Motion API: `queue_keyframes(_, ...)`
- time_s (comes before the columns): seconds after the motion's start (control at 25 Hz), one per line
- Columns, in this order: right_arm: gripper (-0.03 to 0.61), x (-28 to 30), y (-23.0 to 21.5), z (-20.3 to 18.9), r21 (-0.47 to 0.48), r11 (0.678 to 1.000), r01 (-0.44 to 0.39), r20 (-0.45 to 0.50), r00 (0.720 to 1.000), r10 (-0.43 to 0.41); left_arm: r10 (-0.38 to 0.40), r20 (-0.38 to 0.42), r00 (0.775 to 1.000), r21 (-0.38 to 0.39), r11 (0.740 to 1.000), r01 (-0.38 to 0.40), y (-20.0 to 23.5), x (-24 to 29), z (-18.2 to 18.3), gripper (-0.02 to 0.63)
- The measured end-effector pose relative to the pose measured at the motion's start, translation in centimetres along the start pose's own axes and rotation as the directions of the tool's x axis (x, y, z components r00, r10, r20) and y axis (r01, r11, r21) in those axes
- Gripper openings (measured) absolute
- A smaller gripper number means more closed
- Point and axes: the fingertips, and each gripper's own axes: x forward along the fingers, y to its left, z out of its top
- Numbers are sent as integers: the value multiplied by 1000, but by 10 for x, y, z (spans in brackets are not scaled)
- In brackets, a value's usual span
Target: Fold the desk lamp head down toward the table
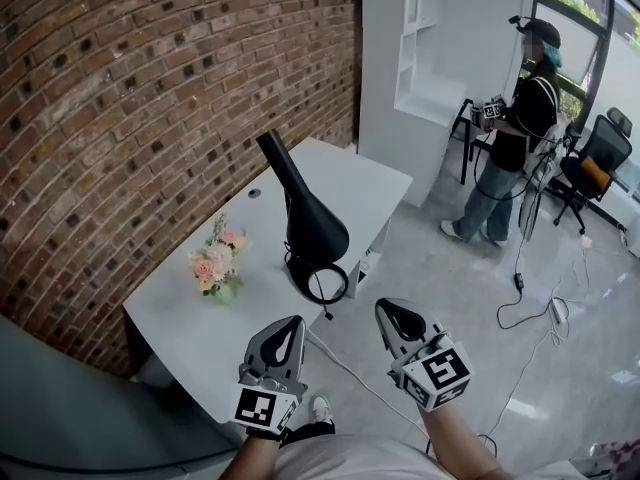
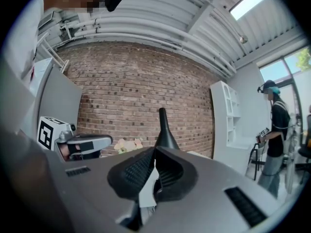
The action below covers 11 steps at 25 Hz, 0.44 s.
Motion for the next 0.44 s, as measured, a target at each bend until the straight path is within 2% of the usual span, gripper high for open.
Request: queue_keyframes(0.44, 21, -17, 10, 1, -4, 1000, 6, 6, 1000, -6, 4, 9, 1000, 3, 1000, -4, -10, -17, 6, 8)
